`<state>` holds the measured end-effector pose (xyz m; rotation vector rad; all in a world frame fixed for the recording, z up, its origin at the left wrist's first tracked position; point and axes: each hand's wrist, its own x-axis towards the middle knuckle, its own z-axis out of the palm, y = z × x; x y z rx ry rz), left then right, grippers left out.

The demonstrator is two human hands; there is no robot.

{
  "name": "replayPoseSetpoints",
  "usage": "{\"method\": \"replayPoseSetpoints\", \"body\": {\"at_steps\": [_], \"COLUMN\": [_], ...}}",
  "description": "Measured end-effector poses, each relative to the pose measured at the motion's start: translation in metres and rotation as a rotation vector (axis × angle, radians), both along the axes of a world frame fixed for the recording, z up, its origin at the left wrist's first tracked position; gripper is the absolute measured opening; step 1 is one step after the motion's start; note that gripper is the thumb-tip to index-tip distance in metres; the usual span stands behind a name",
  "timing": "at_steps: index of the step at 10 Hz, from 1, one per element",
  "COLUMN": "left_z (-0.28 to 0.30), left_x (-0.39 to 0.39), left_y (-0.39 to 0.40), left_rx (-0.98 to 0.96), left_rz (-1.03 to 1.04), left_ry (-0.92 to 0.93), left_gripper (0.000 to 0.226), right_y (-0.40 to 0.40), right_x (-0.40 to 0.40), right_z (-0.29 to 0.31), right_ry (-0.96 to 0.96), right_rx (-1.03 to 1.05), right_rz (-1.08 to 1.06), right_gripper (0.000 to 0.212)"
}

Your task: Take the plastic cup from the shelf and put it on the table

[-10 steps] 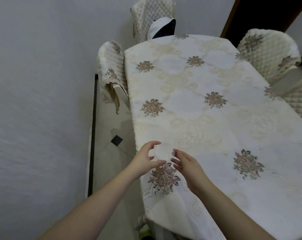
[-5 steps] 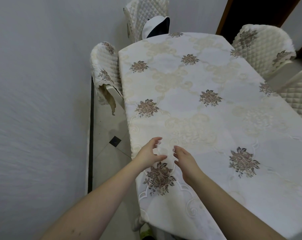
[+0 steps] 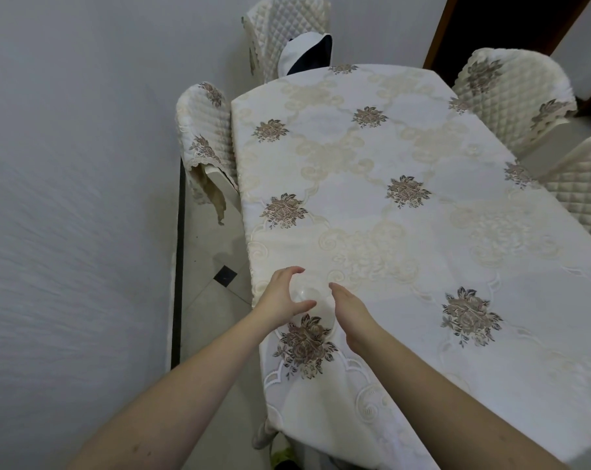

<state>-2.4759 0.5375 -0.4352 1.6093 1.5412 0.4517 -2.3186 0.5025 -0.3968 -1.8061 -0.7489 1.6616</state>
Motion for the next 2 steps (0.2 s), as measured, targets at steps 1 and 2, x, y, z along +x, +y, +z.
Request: {"method": "replayPoseSetpoints", "body": {"at_steps": [1, 2], "left_z": [0.0014, 0.0073], "left_x": [-0.0035, -0.0053], "left_y": [0.0007, -0.0014], "left_rx": [0.006, -0.014], "left_rz": [-0.042, -0.055], "left_ry": [0.043, 0.065], "left_gripper": [0.076, 0.083], "right_y": [-0.0002, -0.0030], "right_x": [0.0062, 0.0157], "right_z": [-0.0004, 0.0005], "right_ry": [-0.026, -0.067], "right_rx": [-0.004, -0.023], "right_rz": [0.019, 0.024], "right_gripper": [0.048, 0.046]}}
